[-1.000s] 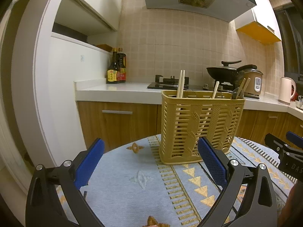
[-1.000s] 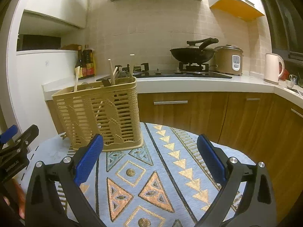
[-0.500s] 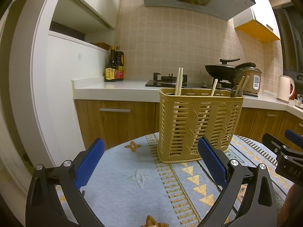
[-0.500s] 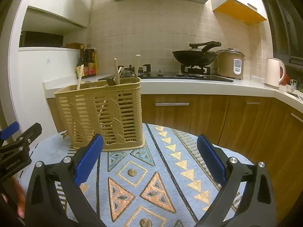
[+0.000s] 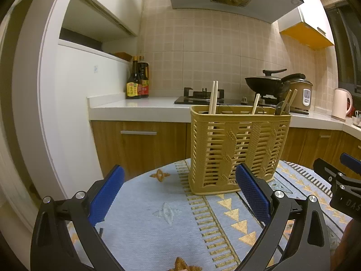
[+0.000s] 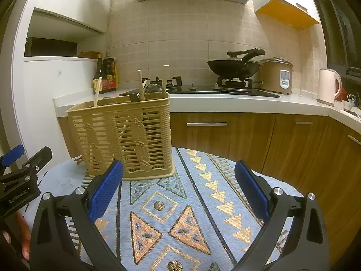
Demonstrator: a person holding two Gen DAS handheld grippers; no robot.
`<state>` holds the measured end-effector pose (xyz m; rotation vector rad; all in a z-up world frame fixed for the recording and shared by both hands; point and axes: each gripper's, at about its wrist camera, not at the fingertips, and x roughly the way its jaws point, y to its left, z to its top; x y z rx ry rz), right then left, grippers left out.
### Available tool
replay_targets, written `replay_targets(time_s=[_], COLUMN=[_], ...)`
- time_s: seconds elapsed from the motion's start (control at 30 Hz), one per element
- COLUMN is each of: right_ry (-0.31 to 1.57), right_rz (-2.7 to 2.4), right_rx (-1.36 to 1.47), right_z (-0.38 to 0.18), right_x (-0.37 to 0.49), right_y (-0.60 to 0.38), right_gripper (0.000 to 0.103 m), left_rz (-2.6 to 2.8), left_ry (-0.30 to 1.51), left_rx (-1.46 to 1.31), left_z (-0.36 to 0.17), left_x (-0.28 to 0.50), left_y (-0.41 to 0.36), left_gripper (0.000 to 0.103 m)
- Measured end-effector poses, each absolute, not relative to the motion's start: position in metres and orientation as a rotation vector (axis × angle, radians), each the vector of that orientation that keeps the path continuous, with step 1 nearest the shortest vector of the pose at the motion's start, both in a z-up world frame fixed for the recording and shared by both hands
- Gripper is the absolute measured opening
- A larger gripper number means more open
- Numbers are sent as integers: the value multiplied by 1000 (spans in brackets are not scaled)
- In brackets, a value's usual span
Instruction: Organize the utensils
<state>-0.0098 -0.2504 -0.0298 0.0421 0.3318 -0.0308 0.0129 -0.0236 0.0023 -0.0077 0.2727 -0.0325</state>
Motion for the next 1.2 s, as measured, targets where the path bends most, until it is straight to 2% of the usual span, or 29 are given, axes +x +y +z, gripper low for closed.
replay_targets(time_s=[1.2], right_ry=[324], right_rz=[-41], right_rx=[65], right_z=[-28], right_x=[-13], right_y=[-255], right_gripper=[95], left_rz=[-46], left_ry=[282], left_rx=[-6], left_z=[2], left_x=[15], left_y=[-24], left_gripper=[95])
